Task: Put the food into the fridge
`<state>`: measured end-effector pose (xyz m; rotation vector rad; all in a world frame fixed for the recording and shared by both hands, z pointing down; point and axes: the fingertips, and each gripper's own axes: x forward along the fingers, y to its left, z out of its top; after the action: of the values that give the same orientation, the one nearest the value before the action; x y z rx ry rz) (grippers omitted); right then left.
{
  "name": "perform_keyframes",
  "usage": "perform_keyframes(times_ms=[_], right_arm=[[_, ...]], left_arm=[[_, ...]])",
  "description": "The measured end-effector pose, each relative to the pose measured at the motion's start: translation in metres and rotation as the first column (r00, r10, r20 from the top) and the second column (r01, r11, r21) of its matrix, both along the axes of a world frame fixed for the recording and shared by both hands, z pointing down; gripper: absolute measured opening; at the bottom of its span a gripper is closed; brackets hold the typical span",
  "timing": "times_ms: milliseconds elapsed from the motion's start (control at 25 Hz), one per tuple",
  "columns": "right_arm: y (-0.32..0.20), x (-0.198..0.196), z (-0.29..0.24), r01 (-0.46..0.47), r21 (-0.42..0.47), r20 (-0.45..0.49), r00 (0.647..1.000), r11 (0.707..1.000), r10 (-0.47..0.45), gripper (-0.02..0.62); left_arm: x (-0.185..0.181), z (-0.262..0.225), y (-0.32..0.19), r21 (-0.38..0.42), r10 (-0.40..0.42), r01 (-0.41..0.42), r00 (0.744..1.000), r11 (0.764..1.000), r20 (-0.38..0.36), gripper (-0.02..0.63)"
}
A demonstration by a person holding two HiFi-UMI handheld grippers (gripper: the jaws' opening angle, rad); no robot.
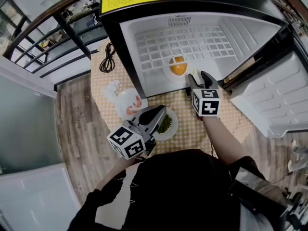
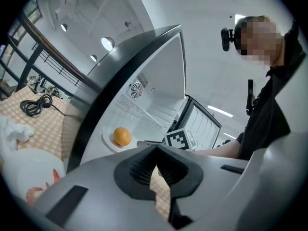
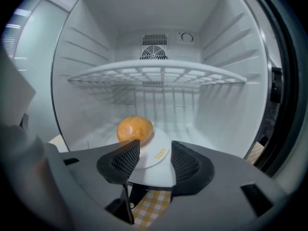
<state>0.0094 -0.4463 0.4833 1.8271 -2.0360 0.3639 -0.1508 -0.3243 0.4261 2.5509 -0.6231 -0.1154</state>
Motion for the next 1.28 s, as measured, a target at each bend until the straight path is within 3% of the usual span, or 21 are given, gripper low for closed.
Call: perform_keyframes(times_ms=[80, 160, 200, 400, 520, 680, 1040, 1280], right_arm=[[0.014, 0.003, -0.016, 0.017, 0.043, 0.049, 0.999, 0.999, -0.019, 0.189], [0.035, 0.006, -0.033, 0.047, 0.076, 0.100, 0.994, 0.996, -0.054, 0.053], [0.047, 0.007, -0.042, 0.066, 0.092, 0.115, 0.990, 0.994, -0.077, 0.041], [0.108, 0.017, -0.083, 0.171, 0.164, 0.101, 0.977, 0.972, -0.189, 0.032], [0.143, 0.029, -0.092, 0.189, 0.160, 0.202, 0.955, 0.969, -0.219, 0.031], [0.189, 0.042, -0.087, 0.214, 0.116, 0.318, 0.917, 0.970, -0.241, 0.031], [0.304, 0.056, -0.060, 0.311, 0.035, 0.437, 0.850, 0.950, -0.294, 0.018], [0.361, 0.072, -0.038, 0.306, -0.014, 0.448, 0.853, 0.952, -0.268, 0.017]], left_arm=[[0.004, -0.007, 0.008, 0.021, -0.030, 0.029, 0.999, 0.999, 0.012, 0.012], [0.010, -0.015, 0.019, 0.035, -0.068, 0.067, 0.998, 0.997, 0.018, 0.012], [0.013, -0.018, 0.026, 0.038, -0.086, 0.085, 0.996, 0.996, 0.020, 0.012], [0.025, -0.030, 0.056, 0.040, -0.167, 0.167, 0.986, 0.985, 0.017, 0.012], [0.035, -0.039, 0.077, 0.047, -0.197, 0.196, 0.980, 0.979, 0.008, 0.012], [0.052, -0.046, 0.112, 0.068, -0.201, 0.200, 0.980, 0.977, 0.009, 0.012], [0.087, -0.042, 0.212, 0.076, -0.175, 0.171, 0.984, 0.982, 0.039, 0.012], [0.102, -0.039, 0.262, 0.074, -0.173, 0.169, 0.984, 0.983, 0.049, 0.012]])
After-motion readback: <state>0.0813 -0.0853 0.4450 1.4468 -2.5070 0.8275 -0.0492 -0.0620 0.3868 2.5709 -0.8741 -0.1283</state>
